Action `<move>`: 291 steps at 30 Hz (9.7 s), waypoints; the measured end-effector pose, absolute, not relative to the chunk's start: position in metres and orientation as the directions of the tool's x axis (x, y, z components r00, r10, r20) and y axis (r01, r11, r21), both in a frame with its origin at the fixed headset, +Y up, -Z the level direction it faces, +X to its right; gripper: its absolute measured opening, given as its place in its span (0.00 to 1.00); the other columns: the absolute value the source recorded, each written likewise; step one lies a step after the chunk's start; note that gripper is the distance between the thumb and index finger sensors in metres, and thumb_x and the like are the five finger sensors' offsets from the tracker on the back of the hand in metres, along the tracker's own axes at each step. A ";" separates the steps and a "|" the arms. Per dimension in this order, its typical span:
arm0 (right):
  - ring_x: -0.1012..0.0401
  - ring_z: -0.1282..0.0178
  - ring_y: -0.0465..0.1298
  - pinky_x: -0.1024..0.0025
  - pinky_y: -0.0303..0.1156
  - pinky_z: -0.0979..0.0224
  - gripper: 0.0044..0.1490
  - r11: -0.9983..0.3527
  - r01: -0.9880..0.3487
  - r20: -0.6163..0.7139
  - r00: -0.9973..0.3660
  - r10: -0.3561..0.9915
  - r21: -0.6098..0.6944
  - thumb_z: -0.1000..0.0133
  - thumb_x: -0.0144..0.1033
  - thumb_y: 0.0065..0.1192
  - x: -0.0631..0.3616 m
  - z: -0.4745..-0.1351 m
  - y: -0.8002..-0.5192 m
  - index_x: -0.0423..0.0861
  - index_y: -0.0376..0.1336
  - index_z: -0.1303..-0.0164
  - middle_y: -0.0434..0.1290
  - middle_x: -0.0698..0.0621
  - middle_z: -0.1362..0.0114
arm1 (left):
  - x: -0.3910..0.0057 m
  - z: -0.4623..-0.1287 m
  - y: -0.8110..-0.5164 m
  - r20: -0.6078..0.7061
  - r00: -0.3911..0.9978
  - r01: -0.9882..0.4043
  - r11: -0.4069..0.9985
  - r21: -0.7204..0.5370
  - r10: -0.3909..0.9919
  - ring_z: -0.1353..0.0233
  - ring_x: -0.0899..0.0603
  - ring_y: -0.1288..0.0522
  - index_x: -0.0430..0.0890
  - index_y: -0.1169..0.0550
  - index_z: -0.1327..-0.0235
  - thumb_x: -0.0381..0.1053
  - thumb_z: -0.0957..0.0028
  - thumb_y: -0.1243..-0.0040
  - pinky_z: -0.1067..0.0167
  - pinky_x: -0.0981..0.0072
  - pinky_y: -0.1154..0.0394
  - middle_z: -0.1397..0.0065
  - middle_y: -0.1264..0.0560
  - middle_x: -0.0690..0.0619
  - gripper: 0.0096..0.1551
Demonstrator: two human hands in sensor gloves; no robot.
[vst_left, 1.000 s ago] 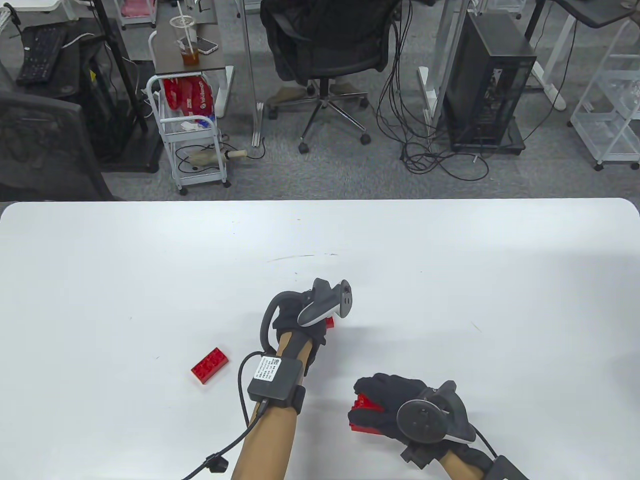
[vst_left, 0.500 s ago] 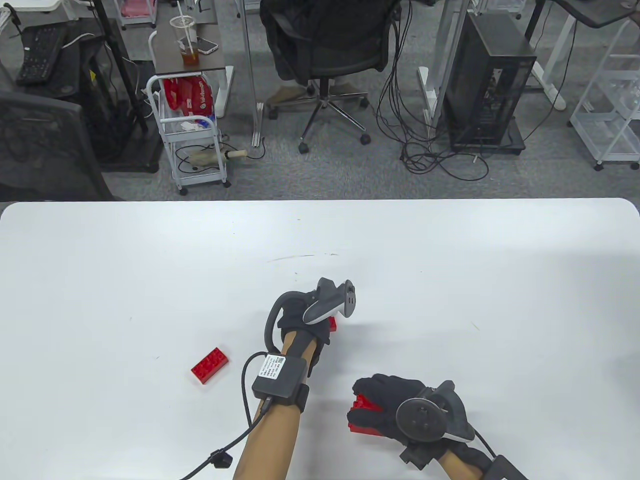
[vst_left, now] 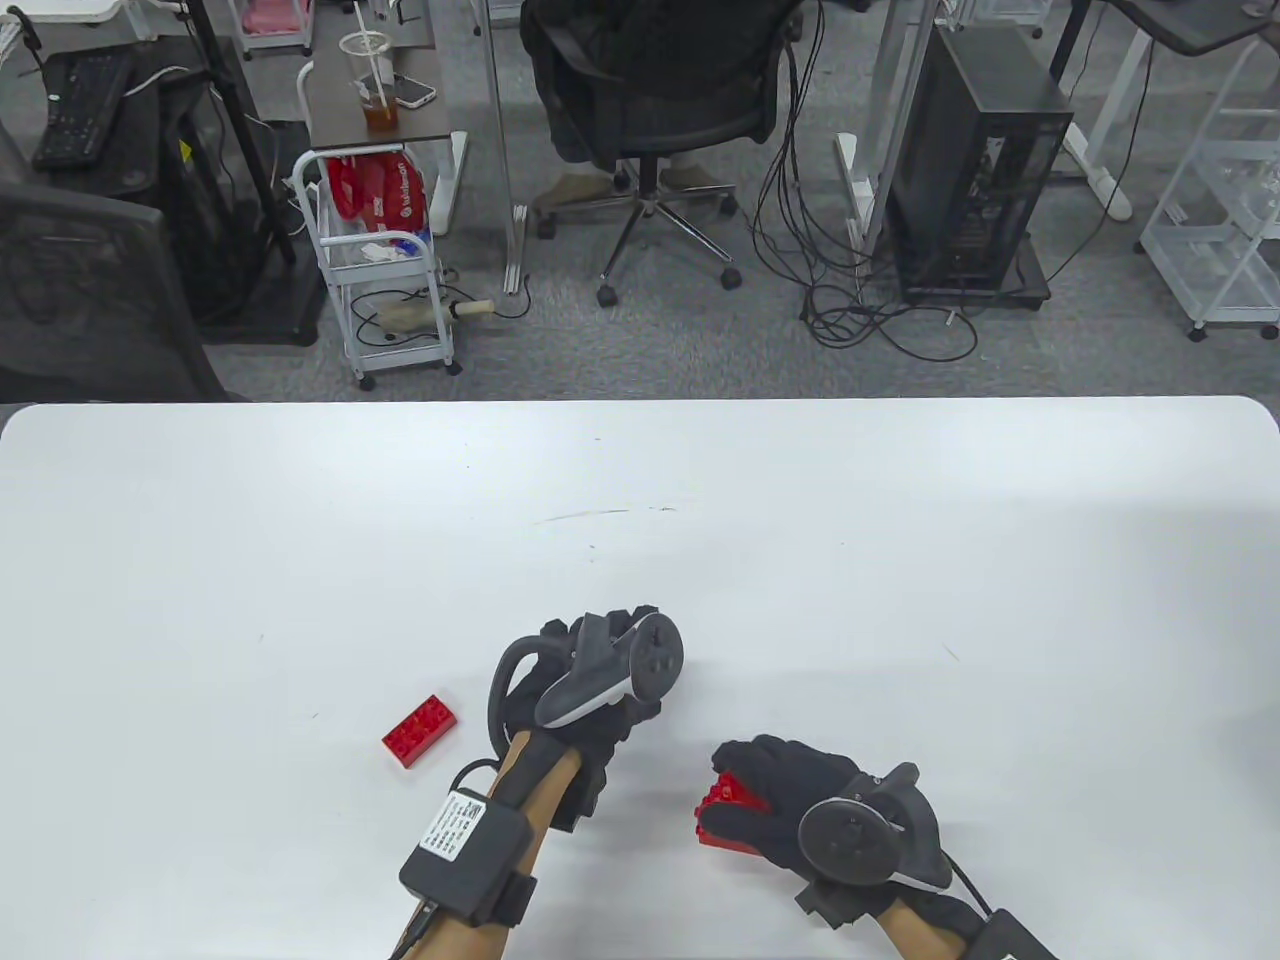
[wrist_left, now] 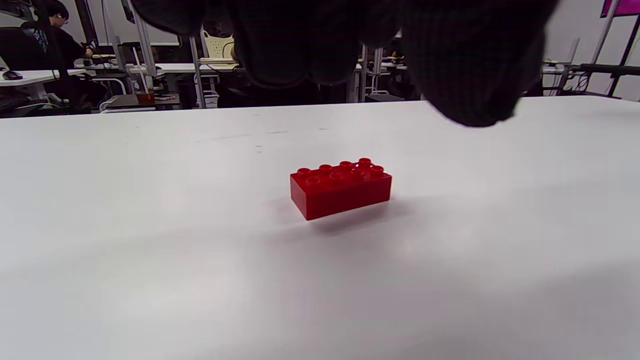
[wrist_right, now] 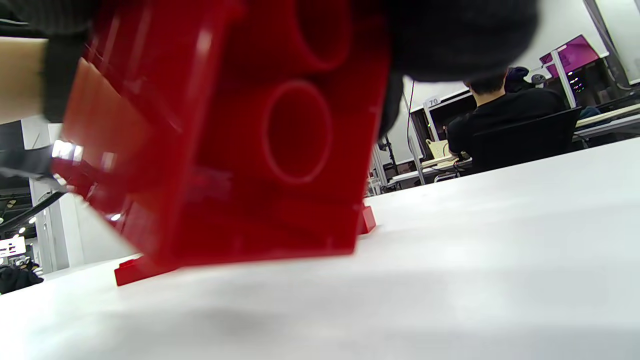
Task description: Separate stacked toy bricks from each other
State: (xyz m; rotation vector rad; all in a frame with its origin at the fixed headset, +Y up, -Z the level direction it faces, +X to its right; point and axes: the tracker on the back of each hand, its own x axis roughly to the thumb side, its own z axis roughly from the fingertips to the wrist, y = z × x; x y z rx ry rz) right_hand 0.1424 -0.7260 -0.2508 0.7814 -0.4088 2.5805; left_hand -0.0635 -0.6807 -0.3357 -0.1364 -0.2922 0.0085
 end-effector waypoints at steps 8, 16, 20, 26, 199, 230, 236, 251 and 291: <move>0.58 0.56 0.85 0.66 0.82 0.60 0.42 -0.827 -0.510 0.546 -0.774 0.320 -0.237 0.49 0.74 0.44 0.149 -0.250 -0.723 0.55 0.66 0.37 0.78 0.53 0.44 | -0.068 -0.289 -0.671 0.367 0.918 -0.100 0.984 -0.149 0.149 0.19 0.40 0.30 0.51 0.45 0.15 0.65 0.57 0.35 0.23 0.38 0.36 0.15 0.35 0.50 0.58; 0.58 0.56 0.85 0.66 0.83 0.59 0.42 -0.829 -0.511 0.541 -0.774 0.330 -0.226 0.49 0.74 0.44 0.149 -0.251 -0.724 0.55 0.66 0.37 0.79 0.53 0.44 | -0.058 -0.252 -0.682 0.443 0.862 -0.175 0.965 -0.195 0.246 0.20 0.38 0.29 0.48 0.46 0.14 0.67 0.57 0.37 0.23 0.39 0.36 0.15 0.35 0.47 0.59; 0.59 0.55 0.85 0.68 0.84 0.59 0.43 -0.816 -0.538 0.540 -0.759 0.362 -0.209 0.48 0.74 0.44 0.150 -0.251 -0.724 0.54 0.66 0.36 0.79 0.52 0.44 | -0.051 -0.247 -0.691 0.452 0.842 -0.229 0.954 -0.193 0.294 0.21 0.38 0.27 0.46 0.46 0.14 0.68 0.55 0.40 0.24 0.40 0.34 0.16 0.33 0.46 0.58; 0.59 0.53 0.87 0.71 0.88 0.56 0.42 -0.796 -0.579 0.545 -0.732 0.410 -0.179 0.48 0.73 0.45 0.149 -0.249 -0.723 0.53 0.65 0.35 0.79 0.52 0.42 | -0.046 -0.244 -0.697 0.482 0.780 -0.378 0.914 -0.148 0.400 0.24 0.41 0.24 0.45 0.44 0.15 0.65 0.52 0.41 0.25 0.42 0.32 0.18 0.30 0.48 0.54; 0.58 0.64 0.82 0.71 0.81 0.64 0.50 -0.816 -0.572 0.583 -0.691 0.427 -0.079 0.55 0.76 0.45 0.144 -0.245 -0.719 0.52 0.63 0.32 0.75 0.50 0.38 | -0.051 -0.219 -0.714 0.438 0.850 -0.358 0.930 0.076 0.292 0.38 0.49 0.13 0.53 0.28 0.25 0.61 0.60 0.36 0.28 0.47 0.26 0.29 0.19 0.55 0.43; 0.63 0.68 0.81 0.73 0.81 0.68 0.43 -0.841 -0.514 0.555 -0.754 0.351 -0.167 0.52 0.74 0.49 0.140 -0.243 -0.720 0.51 0.68 0.43 0.76 0.49 0.49 | -0.053 -0.206 -0.707 0.392 0.906 -0.286 0.913 0.290 0.159 0.56 0.53 0.10 0.48 0.21 0.31 0.69 0.59 0.38 0.31 0.45 0.24 0.40 0.12 0.54 0.43; 0.62 0.67 0.81 0.72 0.81 0.67 0.43 -0.842 -0.515 0.563 -0.749 0.350 -0.161 0.52 0.74 0.49 0.141 -0.243 -0.721 0.51 0.68 0.42 0.77 0.49 0.48 | -0.062 -0.214 -0.702 0.351 0.917 -0.289 0.922 0.257 0.190 0.48 0.50 0.11 0.54 0.24 0.28 0.70 0.58 0.39 0.30 0.44 0.25 0.37 0.14 0.56 0.43; 0.62 0.66 0.81 0.72 0.81 0.66 0.43 -0.866 -0.470 0.578 -0.759 0.299 -0.170 0.52 0.74 0.49 0.139 -0.242 -0.721 0.52 0.68 0.41 0.77 0.49 0.47 | -0.109 -0.290 -0.685 0.030 0.989 -0.143 0.990 0.015 0.142 0.29 0.43 0.20 0.59 0.31 0.20 0.60 0.52 0.37 0.26 0.39 0.32 0.22 0.24 0.52 0.41; 0.62 0.65 0.81 0.71 0.81 0.65 0.43 -0.878 -0.470 0.584 -0.740 0.334 -0.093 0.51 0.74 0.48 0.138 -0.245 -0.724 0.51 0.68 0.41 0.77 0.49 0.47 | -0.140 -0.439 -0.733 -0.248 0.943 0.123 0.924 -0.362 -0.222 0.27 0.43 0.21 0.62 0.29 0.24 0.62 0.54 0.36 0.24 0.40 0.33 0.23 0.23 0.55 0.40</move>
